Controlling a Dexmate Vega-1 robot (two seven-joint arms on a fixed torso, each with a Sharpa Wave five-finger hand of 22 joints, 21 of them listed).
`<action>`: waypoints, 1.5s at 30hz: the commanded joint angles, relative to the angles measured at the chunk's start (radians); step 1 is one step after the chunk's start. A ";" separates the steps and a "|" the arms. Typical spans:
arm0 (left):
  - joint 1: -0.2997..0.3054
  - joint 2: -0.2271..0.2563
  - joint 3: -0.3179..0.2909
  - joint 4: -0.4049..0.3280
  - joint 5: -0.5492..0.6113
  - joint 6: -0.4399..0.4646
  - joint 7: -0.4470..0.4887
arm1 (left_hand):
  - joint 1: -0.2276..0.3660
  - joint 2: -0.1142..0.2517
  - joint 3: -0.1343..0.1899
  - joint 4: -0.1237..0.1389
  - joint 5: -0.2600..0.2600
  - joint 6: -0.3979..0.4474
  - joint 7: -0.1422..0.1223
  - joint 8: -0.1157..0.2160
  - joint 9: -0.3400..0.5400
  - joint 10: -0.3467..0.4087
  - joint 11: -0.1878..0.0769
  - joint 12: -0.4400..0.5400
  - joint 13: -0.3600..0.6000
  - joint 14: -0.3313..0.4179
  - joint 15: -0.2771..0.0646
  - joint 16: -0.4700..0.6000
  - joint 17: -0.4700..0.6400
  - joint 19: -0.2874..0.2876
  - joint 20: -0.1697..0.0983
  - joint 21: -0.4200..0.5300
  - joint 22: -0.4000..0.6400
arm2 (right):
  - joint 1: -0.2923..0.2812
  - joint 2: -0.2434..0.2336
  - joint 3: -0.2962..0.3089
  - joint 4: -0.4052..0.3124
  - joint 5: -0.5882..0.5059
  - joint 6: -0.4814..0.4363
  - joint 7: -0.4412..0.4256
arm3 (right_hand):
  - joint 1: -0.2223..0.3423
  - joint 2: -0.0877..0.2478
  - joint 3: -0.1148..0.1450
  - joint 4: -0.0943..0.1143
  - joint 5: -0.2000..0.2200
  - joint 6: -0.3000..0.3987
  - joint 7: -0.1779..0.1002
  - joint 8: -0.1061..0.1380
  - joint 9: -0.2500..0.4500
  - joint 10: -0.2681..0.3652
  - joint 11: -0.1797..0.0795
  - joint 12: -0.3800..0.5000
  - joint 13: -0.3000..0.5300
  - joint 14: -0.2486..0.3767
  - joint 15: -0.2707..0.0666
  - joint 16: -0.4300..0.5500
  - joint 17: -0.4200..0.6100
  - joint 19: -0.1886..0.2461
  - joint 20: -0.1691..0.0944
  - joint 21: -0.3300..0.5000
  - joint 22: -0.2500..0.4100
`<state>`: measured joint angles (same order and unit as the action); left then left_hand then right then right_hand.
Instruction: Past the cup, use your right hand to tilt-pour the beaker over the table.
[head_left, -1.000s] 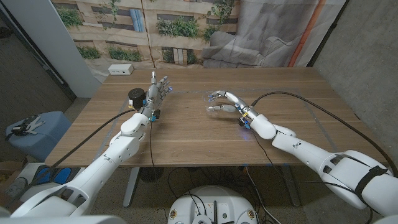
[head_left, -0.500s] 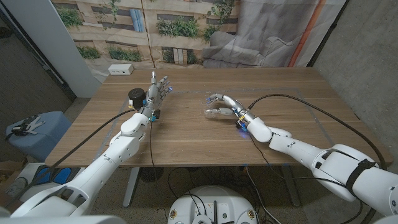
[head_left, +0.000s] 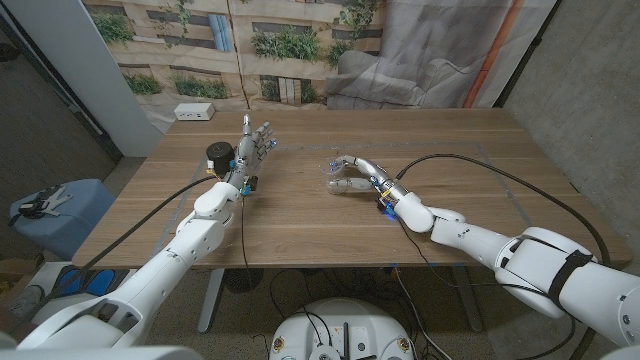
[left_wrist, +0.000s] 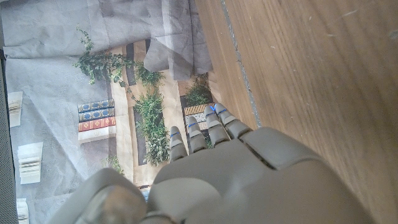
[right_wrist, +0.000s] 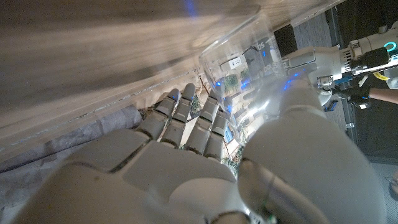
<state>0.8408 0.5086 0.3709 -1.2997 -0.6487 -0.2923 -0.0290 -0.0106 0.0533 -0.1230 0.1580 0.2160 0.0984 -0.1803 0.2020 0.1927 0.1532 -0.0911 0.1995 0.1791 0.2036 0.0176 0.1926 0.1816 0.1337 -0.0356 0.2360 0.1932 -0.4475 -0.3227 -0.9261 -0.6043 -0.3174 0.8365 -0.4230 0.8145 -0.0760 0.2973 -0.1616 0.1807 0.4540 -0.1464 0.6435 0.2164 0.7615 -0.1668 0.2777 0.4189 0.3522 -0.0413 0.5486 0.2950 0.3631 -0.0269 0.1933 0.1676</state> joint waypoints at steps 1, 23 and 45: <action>0.000 0.000 0.000 0.000 0.000 0.000 0.000 | 0.005 0.011 -0.007 0.000 0.006 -0.002 0.002 -0.002 0.004 0.006 0.003 -0.001 0.003 0.007 0.002 -0.002 0.003 0.011 -0.011 -0.003 0.003 | 0.021 0.015 -0.030 0.049 0.030 0.001 0.017 | 0.123 0.121 -0.004 0.001 0.001 0.067 -0.074 -0.003 0.004 0.045 -0.050 -0.008 0.002 -0.011 -0.145 0.007 0.003 0.001 -0.007 0.000 0.003; 0.000 0.000 0.000 -0.001 0.000 0.000 0.000 | 0.005 0.011 -0.010 0.000 0.007 0.000 0.001 -0.002 0.004 0.006 0.003 -0.001 0.003 0.007 0.001 -0.002 0.003 0.011 -0.010 -0.004 0.003 | 0.058 0.027 -0.052 0.111 0.097 0.034 0.126 | 0.060 0.070 -0.058 0.014 0.001 -0.057 -0.060 -0.074 -0.004 -0.100 -0.023 -0.060 0.010 -0.081 -0.097 -0.045 -0.010 -0.043 0.032 -0.006 0.003; 0.000 0.000 0.000 0.000 0.000 0.000 0.000 | 0.005 0.012 -0.013 0.000 0.007 -0.004 0.001 -0.003 0.004 0.007 0.003 -0.001 0.003 0.006 0.002 -0.003 0.003 0.012 -0.011 -0.005 0.003 | 0.097 0.022 -0.070 0.144 0.131 0.072 0.249 | 0.010 0.038 -0.082 0.020 0.014 -0.231 -0.011 -0.164 -0.007 -0.298 0.055 -0.086 0.008 -0.194 -0.014 -0.119 -0.020 -0.137 0.082 -0.013 0.003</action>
<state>0.8410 0.5086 0.3707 -1.3004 -0.6489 -0.2917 -0.0290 -0.0106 0.0533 -0.1292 0.1556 0.2160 0.0984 -0.1803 0.2020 0.1927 0.1532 -0.0911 0.1995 0.1792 0.2036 0.0177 0.1926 0.1817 0.1337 -0.0356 0.2360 0.1932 -0.3690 -0.2983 -0.9870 -0.4768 -0.2053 0.8859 -0.2304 0.8383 -0.0380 0.2203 -0.1421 0.1897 0.2418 -0.1600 0.4874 0.2086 0.4799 -0.1211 0.1921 0.4266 0.1729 -0.0405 0.4360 0.2738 0.2354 0.0507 0.1810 0.1676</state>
